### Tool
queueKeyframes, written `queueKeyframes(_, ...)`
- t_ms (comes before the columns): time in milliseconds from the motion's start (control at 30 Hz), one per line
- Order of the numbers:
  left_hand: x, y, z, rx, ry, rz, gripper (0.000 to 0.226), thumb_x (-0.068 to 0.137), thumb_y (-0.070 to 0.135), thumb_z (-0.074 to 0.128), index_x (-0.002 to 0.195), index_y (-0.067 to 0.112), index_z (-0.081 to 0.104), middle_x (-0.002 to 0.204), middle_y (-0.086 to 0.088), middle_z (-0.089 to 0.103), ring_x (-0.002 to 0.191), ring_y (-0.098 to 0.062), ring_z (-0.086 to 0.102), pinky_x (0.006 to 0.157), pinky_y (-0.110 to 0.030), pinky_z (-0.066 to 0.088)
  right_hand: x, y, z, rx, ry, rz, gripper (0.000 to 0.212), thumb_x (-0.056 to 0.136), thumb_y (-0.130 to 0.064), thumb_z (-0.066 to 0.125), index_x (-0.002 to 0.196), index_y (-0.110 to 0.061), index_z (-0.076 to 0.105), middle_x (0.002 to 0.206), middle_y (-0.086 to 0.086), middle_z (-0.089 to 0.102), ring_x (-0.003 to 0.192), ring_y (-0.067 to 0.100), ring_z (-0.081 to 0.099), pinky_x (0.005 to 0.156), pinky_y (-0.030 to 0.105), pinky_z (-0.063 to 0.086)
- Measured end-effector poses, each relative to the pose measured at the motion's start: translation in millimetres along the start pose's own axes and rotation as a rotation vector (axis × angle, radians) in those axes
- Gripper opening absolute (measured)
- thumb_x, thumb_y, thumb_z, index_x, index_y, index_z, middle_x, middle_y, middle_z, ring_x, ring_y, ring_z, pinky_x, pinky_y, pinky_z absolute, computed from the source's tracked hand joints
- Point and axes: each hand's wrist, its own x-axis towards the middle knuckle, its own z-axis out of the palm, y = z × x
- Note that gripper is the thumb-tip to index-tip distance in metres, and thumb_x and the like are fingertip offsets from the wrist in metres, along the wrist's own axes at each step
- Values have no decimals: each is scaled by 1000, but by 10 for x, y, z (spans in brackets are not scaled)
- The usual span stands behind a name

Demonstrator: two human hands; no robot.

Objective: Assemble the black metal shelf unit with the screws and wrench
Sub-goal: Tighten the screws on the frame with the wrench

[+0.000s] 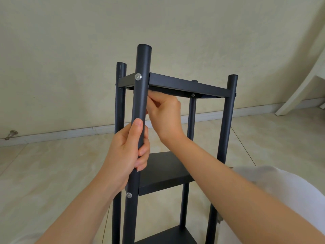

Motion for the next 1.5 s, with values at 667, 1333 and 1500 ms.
queueKeyframes(667, -23, -37, -93, -58, -7, -22, 58, 88, 74, 45, 72, 19, 54, 49, 2, 37, 34, -11, 26, 38, -21, 30, -54, -161, -176, -81, -119, 37, 46, 95, -10, 56, 52, -24, 55, 40, -13, 47, 42, 1, 44, 51, 9, 34)
queueKeyframes(1333, 12, -24, -8, -33, -93, 1, 70, 78, 83, 48, 72, 13, 48, 49, 1, 38, 34, -11, 27, 37, -21, 31, -88, -159, -285, -137, -59, -56, 34, 98, -11, 56, 69, -1, 70, 57, -8, 64, 56, 19, 56, 60, 28, 49)
queueKeyframes(1500, 3, -18, -22, -42, -95, 2, 84, 72, 88, 53, 78, 5, 44, 49, 2, 37, 33, -10, 27, 37, -19, 30, -118, -102, -211, -155, 8, -82, 37, 99, -13, 56, 63, -13, 61, 51, -18, 52, 52, 4, 51, 58, 14, 41)
